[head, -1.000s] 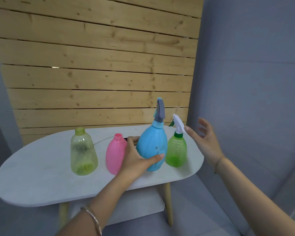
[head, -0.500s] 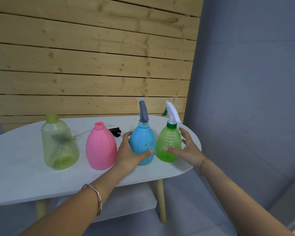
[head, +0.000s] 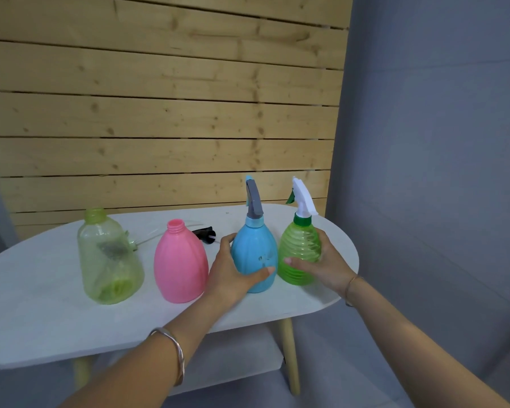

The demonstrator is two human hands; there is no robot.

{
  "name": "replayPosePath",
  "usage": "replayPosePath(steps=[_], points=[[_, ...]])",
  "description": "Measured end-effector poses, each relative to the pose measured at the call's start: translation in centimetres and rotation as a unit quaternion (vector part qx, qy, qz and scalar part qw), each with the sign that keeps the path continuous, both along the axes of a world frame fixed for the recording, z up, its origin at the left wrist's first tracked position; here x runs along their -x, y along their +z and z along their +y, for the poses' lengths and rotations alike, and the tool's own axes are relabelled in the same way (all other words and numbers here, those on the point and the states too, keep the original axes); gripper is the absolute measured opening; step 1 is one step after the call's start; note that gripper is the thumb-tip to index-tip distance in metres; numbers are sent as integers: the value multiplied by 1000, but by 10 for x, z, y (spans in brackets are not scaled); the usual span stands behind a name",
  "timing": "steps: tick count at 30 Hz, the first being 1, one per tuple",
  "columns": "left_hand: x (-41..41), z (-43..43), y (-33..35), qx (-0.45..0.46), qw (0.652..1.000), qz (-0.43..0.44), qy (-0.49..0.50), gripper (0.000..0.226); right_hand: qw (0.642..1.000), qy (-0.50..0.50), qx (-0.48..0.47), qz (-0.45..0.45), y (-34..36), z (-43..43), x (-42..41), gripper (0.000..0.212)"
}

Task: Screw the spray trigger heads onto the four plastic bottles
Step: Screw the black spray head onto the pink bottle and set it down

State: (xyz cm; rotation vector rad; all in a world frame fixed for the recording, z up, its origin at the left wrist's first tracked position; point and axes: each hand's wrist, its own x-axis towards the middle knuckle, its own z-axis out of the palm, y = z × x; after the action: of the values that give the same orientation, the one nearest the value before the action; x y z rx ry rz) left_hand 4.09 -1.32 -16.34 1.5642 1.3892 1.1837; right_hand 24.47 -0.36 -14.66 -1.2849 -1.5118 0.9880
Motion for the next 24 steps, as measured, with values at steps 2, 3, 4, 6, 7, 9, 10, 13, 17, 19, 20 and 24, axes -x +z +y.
replayPosePath(steps=[2,3,4,6,7,9,10,13,17,19,20,24], points=[[-1,-1,1,3,1000,3,-1,89,1000,0,0,-7,0,-1,1,75],[-1,-2,2,1,1000,8,1,90,1000,-1,-2,-11,1,-2,1,76],[-2,-3,3,-1,1000,16,5,93,1000,-4,-3,-16,2,-3,1,80],[-3,-7,7,-4,1000,27,11,106,999,-28,-7,-39,9,-7,1,93],[-4,-9,11,-3,1000,28,15,112,997,-46,-17,-53,14,-10,1,99],[-4,-15,19,-10,999,25,21,117,993,-83,-59,-62,27,-19,3,102],[-4,-19,24,-19,999,23,21,114,990,-96,-85,-56,35,-24,5,100],[5,-37,44,-53,998,3,19,92,982,-111,-150,-9,68,-43,20,91],[43,-62,78,-97,992,-40,74,60,978,-91,-160,101,111,-64,58,70],[70,-74,93,-125,985,-53,106,52,980,-57,-151,113,126,-71,84,61],[85,-80,99,-133,983,-51,119,51,982,-36,-142,115,129,-74,98,57],[131,-99,93,-112,972,94,182,66,995,56,-59,62,122,-79,139,45]])
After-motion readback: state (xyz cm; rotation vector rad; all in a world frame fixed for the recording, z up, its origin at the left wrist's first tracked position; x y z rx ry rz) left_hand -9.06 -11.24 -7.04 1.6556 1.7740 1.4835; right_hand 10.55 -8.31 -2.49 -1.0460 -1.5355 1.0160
